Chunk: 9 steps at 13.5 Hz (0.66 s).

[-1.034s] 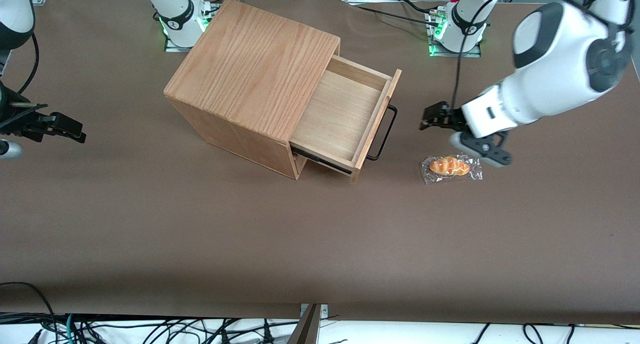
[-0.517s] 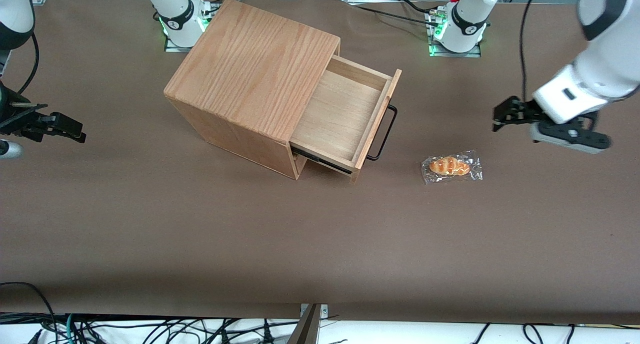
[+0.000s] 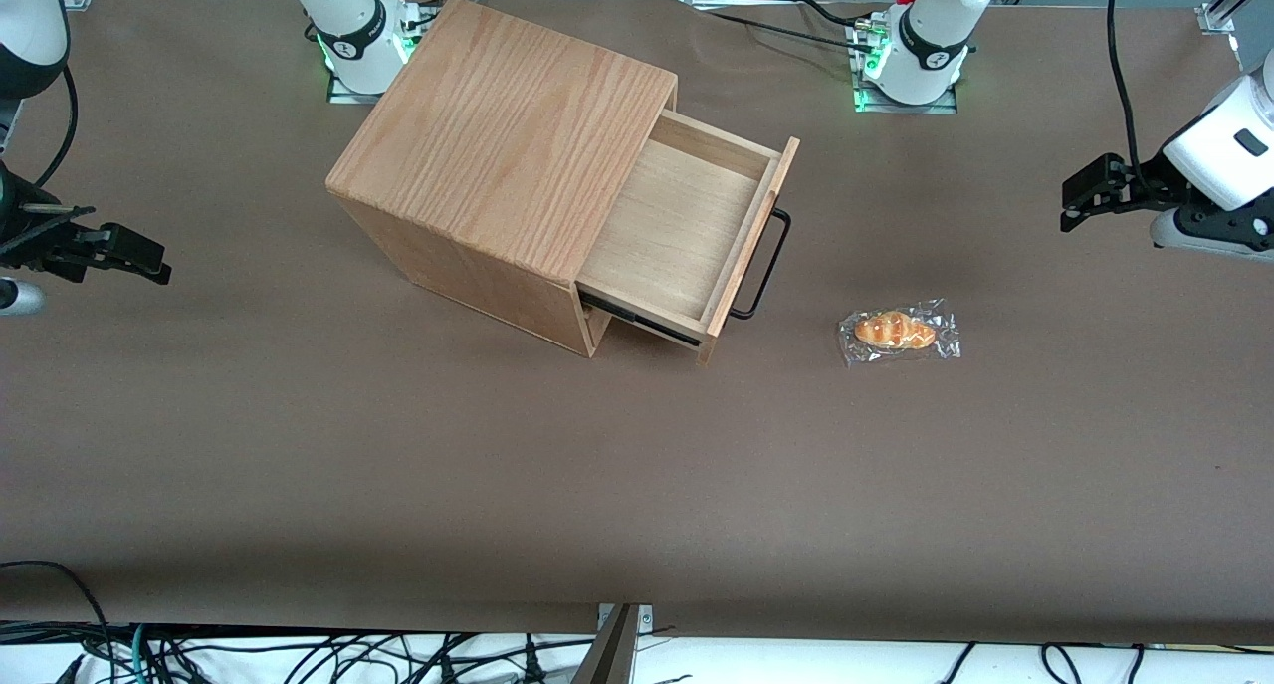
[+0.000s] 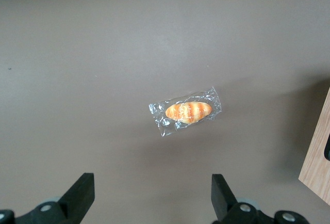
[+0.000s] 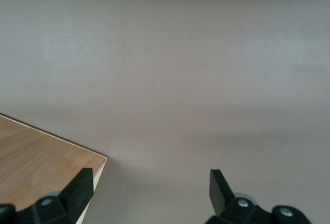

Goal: Open top drawer with left arm

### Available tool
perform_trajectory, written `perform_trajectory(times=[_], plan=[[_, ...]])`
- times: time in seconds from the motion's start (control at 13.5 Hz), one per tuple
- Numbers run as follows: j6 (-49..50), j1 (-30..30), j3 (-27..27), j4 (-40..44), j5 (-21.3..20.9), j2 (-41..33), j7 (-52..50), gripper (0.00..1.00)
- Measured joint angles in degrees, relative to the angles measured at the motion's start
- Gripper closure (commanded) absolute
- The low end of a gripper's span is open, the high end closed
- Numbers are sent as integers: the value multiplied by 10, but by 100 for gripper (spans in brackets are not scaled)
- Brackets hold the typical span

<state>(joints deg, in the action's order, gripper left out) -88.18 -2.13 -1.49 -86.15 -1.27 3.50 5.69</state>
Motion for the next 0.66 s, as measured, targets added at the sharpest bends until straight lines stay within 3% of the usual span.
perform_trajectory(times=[0.66], plan=[[-36, 0, 0, -40, 0, -5, -2, 0]])
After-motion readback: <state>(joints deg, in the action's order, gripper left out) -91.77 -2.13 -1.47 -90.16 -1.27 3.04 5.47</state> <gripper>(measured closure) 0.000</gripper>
